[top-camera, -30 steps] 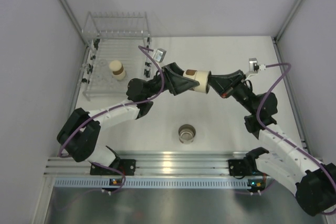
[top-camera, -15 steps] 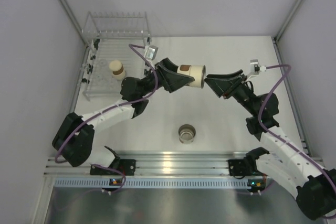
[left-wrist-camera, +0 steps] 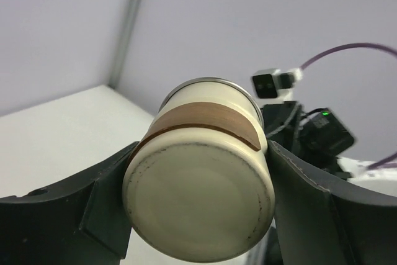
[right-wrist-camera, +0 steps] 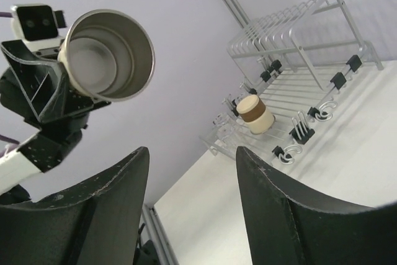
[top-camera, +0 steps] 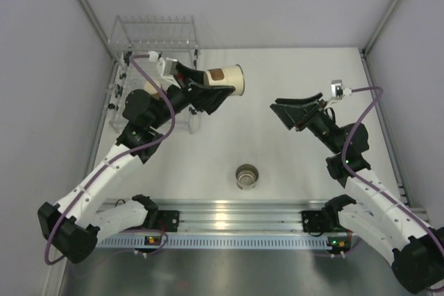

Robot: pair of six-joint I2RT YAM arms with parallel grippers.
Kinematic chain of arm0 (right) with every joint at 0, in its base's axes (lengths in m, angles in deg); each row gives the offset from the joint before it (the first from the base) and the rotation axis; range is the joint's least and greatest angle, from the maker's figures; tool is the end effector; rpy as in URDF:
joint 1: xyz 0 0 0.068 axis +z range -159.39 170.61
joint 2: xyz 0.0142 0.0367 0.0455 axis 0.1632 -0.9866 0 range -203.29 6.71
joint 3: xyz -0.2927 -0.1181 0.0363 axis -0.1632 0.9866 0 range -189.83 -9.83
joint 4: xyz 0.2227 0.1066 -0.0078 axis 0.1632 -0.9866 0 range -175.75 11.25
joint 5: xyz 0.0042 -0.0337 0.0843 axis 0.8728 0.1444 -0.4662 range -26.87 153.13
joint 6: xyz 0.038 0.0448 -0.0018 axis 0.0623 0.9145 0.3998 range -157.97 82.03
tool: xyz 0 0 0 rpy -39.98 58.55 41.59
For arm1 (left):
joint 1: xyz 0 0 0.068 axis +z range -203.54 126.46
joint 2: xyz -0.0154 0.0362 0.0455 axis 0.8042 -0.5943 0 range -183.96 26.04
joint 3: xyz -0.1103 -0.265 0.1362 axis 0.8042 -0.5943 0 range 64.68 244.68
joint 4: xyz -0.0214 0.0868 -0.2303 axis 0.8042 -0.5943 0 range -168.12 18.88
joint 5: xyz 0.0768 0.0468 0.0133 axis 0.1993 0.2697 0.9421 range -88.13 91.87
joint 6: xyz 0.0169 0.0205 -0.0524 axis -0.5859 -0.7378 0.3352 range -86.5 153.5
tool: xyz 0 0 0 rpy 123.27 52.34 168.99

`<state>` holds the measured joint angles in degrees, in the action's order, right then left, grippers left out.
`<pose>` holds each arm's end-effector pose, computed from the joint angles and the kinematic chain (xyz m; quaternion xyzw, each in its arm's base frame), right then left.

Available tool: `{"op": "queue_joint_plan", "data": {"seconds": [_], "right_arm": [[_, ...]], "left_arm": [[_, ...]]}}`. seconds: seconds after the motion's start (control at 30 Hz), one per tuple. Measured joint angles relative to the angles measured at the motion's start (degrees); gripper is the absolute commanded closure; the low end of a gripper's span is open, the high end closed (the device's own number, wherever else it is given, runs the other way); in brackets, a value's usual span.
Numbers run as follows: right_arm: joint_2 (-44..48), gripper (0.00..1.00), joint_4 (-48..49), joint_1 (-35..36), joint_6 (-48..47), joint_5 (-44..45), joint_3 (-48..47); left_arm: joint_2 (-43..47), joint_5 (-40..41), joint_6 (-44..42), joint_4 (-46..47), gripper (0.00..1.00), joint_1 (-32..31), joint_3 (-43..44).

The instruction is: Load the cups into the dish rack

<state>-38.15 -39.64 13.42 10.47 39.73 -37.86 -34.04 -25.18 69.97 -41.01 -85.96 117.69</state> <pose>0.1242 0.0706 0.3662 -0.0432 0.5694 0.5655 0.5951 0.1613 -0.1255 0.4574 0.1761 0.5428 -0.5651 0.5958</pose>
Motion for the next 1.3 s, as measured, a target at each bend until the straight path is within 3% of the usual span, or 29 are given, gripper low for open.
{"op": "queue_joint_plan", "data": {"seconds": [0.27, 0.37, 0.5, 0.77, 1.3], "right_arm": [[-1.64, 0.4, -0.04, 0.0, -0.07, 0.0, -0.02], [-2.45, 0.4, 0.0, 0.0, -0.07, -0.02, -0.02], [-3.41, 0.4, -0.04, 0.0, -0.11, -0.02, -0.02], [-3.72, 0.4, -0.04, 0.0, -0.48, -0.02, -0.02], [-6.25, 0.39, 0.35, 0.0, -0.46, -0.28, -0.04]], "left_arm": [[0.61, 22.4, -22.36, -29.75, 1.0, 0.11, 12.04], [-2.51, 30.08, -26.58, -37.13, 1.0, 0.92, 13.66], [-6.93, 31.89, -27.96, -44.11, 1.0, 4.9, 13.62], [-11.21, 29.22, -25.88, -48.3, 1.0, 18.27, 12.83], [-23.71, 30.05, -24.15, -48.41, 1.0, 19.8, 14.27]]}}
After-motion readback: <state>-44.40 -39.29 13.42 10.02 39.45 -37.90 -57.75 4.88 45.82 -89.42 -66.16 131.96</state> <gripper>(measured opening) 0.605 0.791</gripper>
